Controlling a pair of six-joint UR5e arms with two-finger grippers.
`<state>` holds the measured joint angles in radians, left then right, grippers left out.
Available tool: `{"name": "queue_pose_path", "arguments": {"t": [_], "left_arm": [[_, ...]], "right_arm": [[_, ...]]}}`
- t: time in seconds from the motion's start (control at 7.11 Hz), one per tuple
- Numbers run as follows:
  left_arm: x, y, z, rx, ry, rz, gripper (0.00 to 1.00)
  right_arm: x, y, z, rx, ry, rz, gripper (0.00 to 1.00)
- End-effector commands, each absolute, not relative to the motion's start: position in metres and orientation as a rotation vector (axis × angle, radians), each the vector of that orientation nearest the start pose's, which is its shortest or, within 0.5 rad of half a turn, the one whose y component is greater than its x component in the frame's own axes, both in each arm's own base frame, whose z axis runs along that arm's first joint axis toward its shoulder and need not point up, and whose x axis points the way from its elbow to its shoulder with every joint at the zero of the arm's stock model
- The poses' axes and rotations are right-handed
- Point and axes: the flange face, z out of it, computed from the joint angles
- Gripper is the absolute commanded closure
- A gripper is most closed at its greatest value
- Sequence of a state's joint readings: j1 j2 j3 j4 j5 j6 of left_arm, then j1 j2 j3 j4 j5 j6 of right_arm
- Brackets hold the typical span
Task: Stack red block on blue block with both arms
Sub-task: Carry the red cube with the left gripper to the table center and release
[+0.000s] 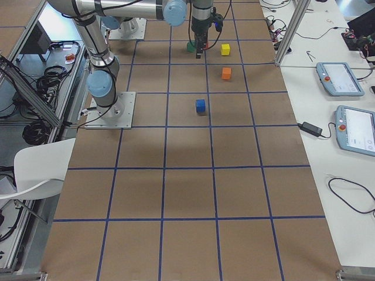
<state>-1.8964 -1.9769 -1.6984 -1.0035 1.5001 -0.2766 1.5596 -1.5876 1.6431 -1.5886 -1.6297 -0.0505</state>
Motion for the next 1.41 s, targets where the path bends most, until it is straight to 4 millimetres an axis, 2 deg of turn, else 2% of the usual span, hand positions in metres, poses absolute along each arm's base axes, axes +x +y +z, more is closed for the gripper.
{"name": "queue_pose_path", "arguments": {"t": [0.0,0.14,0.28,0.42,0.56,0.84,0.99,1.13,1.27], "left_arm": [[-0.342,-0.536,0.227,0.095,3.217,-0.012,0.8],[-0.345,-0.538,0.217,0.1,3.217,-0.011,0.24],[-0.347,-0.54,0.218,0.11,3.224,-0.061,0.0],[-0.344,-0.547,0.234,0.1,3.238,-0.114,0.0],[-0.338,-0.553,0.26,0.095,3.245,-0.164,0.0],[-0.261,-0.58,0.318,0.021,3.236,-0.193,0.0],[-0.221,-0.572,0.359,0.123,3.183,-0.106,0.0],[-0.19,-0.561,0.409,0.182,3.132,-0.063,0.0],[-0.161,-0.557,0.448,0.225,3.127,-0.065,0.0]], "right_arm": [[0.122,-0.482,0.463,-0.063,3.198,0.055,0.0],[0.122,-0.483,0.463,-0.063,3.198,0.047,0.0],[0.122,-0.483,0.463,-0.063,3.198,0.05,0.0],[0.122,-0.483,0.463,-0.063,3.198,0.05,0.0],[0.122,-0.483,0.464,-0.062,3.198,0.037,0.0],[0.121,-0.482,0.462,-0.063,3.199,0.054,0.0],[0.121,-0.482,0.462,-0.063,3.199,0.059,0.0],[0.123,-0.484,0.462,-0.06,3.197,0.044,0.0],[0.123,-0.486,0.454,-0.051,3.192,0.087,0.0]]}}
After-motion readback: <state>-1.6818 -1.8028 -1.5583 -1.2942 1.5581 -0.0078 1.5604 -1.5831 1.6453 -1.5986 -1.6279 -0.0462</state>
